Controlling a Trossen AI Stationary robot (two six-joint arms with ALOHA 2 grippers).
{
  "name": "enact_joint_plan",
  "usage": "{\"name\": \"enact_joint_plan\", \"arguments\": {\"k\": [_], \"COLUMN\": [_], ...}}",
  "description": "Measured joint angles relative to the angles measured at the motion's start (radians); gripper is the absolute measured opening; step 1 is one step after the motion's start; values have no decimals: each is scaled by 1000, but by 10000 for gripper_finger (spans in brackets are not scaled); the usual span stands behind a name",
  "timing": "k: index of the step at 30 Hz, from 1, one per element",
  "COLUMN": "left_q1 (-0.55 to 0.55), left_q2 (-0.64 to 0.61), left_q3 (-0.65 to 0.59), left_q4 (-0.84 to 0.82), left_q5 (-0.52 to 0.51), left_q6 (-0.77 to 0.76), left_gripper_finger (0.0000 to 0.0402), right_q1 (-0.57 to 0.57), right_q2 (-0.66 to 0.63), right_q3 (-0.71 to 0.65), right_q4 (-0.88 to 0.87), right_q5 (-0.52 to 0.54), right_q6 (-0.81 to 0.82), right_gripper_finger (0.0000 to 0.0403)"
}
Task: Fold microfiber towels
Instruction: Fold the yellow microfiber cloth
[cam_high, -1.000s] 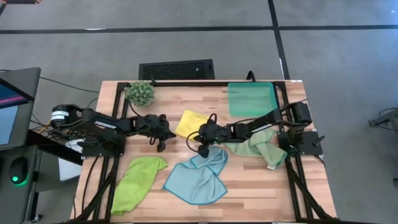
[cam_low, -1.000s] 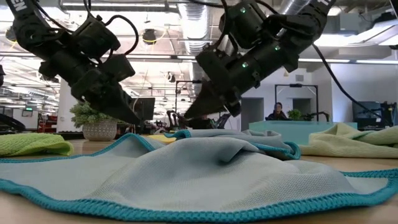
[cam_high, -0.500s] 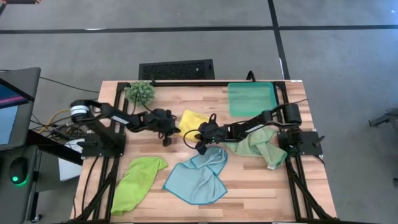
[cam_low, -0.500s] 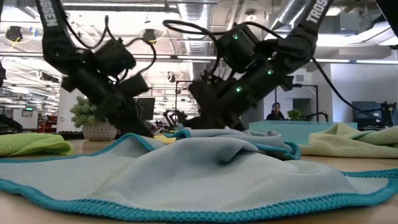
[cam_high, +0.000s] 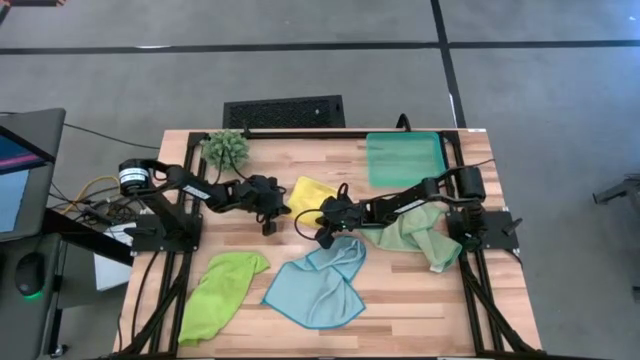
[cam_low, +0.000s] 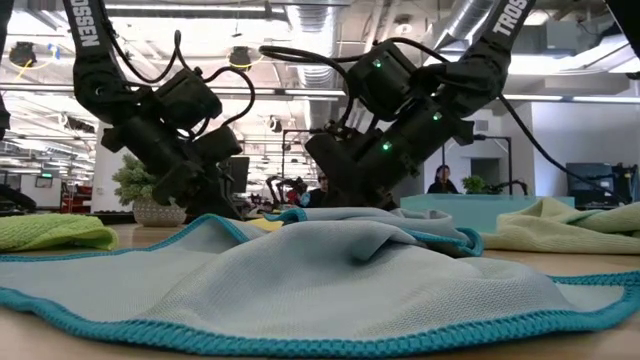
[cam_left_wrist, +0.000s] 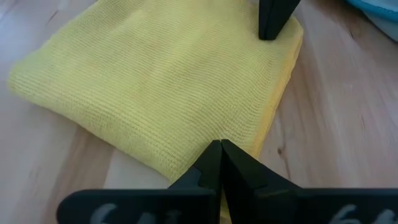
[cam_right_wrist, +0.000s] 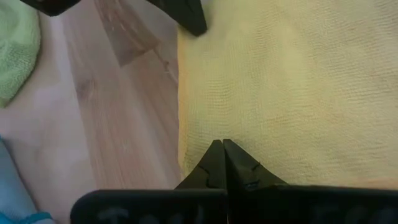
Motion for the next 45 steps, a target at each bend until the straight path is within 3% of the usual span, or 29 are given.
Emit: {"name": "enact_joint_plan", "arguments": {"k": [6,10,14,16,18,23,30,36,41,45], "left_q1": [-13,-58,-102,-112,-97,-43,-12,10,15,22], "left_q2": [-9,-68,-103,-92,-45,153,374,427,427,429], "left_q3": [-2,38,93,137,193,391,622,707,717,771], "left_q4": [-5,-14,-28,-13,-31,-177,-338,-354,-387,-464], "left_q5": [58,76,50,-13,-74,-73,-63,-186,-188,-154], "left_q6": [-27,-55,-41,3,41,126,165,165,128,1], "left_gripper_finger": [0,0,0,0,0,0,0,0,0,0], "right_q1": [7,24,74,106,133,180,216,216,216,216], "right_q2": [-10,-130,-236,-295,-339,-420,-444,-438,-438,-438], "right_q3": [-3,4,-2,-2,2,-2,-1,-1,-1,-1], "right_q4": [20,36,-70,-142,-194,-315,-425,-477,-501,-505], "right_q5": [-6,-6,67,119,182,324,401,412,412,412], "right_q6": [-84,-154,-191,-194,-193,-181,-113,-85,-68,-64], "right_gripper_finger": [4,4,5,6,6,6,6,6,6,6]}}
